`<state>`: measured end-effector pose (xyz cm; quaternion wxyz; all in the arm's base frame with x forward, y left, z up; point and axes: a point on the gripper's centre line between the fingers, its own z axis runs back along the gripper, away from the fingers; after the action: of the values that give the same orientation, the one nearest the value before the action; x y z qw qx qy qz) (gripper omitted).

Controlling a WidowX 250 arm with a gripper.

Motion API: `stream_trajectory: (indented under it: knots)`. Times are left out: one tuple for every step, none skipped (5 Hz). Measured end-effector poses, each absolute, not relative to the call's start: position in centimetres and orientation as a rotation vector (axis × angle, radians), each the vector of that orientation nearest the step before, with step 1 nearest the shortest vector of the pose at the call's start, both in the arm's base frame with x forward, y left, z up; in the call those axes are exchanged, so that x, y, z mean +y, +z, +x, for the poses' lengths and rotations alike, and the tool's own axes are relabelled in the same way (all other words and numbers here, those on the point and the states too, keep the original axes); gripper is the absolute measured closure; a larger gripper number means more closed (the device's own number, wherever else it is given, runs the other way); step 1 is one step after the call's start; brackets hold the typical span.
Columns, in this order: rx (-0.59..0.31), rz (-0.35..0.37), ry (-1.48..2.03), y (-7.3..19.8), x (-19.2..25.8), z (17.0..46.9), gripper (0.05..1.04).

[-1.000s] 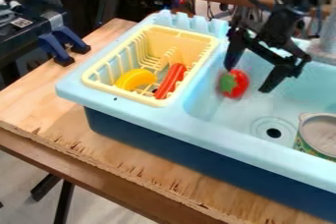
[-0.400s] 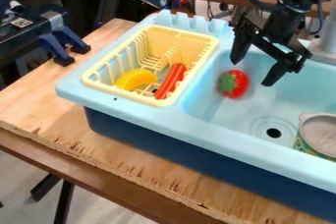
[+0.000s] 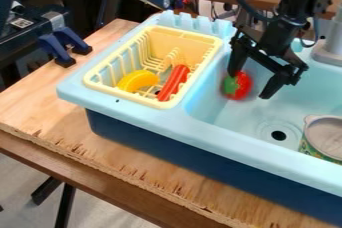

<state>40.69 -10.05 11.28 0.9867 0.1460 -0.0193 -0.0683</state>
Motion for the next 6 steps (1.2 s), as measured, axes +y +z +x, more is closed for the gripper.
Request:
stream_trajectory:
  knots:
    - [-0.015,0.282,-0.118,10.9,-9.5,40.5,0.082]
    - [0.001,0.283,-0.102,10.2,-8.8,40.6,0.132]
    - [-0.032,0.270,-0.107,9.8,-8.9,41.0,0.278]
    - [-0.060,0.248,-0.120,9.9,-9.4,40.9,0.278]
    - [-0.145,0.167,-0.149,11.3,-11.5,40.3,0.278]
    - [-0.259,-0.026,-0.202,14.0,-16.0,40.1,0.278]
